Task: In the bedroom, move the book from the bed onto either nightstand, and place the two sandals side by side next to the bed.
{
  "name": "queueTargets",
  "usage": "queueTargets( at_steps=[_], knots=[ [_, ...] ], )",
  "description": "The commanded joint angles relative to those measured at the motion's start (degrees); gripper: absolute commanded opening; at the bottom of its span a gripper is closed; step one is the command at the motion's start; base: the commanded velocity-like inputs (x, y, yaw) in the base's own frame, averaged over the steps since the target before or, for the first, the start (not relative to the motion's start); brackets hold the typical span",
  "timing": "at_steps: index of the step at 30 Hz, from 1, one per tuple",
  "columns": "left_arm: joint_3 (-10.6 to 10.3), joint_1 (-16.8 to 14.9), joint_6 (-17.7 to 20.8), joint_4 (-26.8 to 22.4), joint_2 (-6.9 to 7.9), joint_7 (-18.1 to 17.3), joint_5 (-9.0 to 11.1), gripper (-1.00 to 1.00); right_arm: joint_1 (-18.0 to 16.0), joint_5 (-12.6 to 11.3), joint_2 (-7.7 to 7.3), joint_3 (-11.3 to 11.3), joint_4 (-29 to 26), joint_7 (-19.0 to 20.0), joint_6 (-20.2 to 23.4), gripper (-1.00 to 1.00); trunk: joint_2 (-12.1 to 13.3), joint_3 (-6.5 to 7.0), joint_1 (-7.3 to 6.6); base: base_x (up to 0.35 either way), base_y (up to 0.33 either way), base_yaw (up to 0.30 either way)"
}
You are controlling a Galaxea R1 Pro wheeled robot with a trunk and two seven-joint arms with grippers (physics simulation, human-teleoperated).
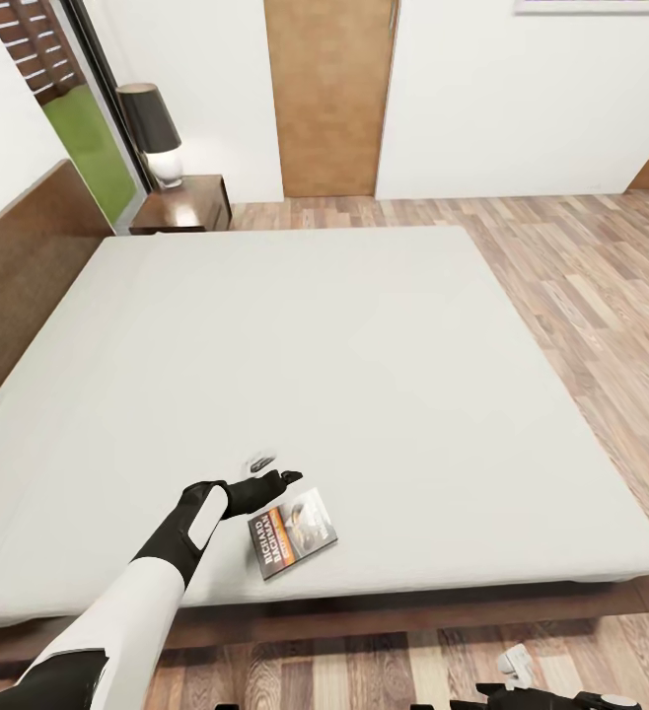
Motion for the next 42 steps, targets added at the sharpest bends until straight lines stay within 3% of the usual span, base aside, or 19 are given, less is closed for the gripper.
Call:
queueTargets(
  at_steps=[1, 37, 42],
  knots=[
    [0.42, -0.03, 0.49, -0.04, -0.07, -0.13, 0.11, 1.00, -0.06, 0.33, 0.06, -0.50, -0.07, 0.41, 0.60, 1.00, -0.45, -0.22, 0.23, 0.000, 0.000, 0.000],
    [0.42, -0.03, 0.51, -0.04, -0.07, -0.12, 0.11, 1.00, -0.06, 0.33, 0.15, -0.46, -0.05, 0.32, 0.59, 1.00, -14.89, -6.69, 8.14, 0.000, 0.000, 0.000],
    [0.42, -0.03, 0.50, -0.04, -0.07, -0.12, 0.11, 1.00, -0.06, 0.33, 0.15, -0.45, -0.04, 0.32, 0.59, 1.00, -14.89, -6.69, 8.14, 0.000, 0.000, 0.000]
  ],
)
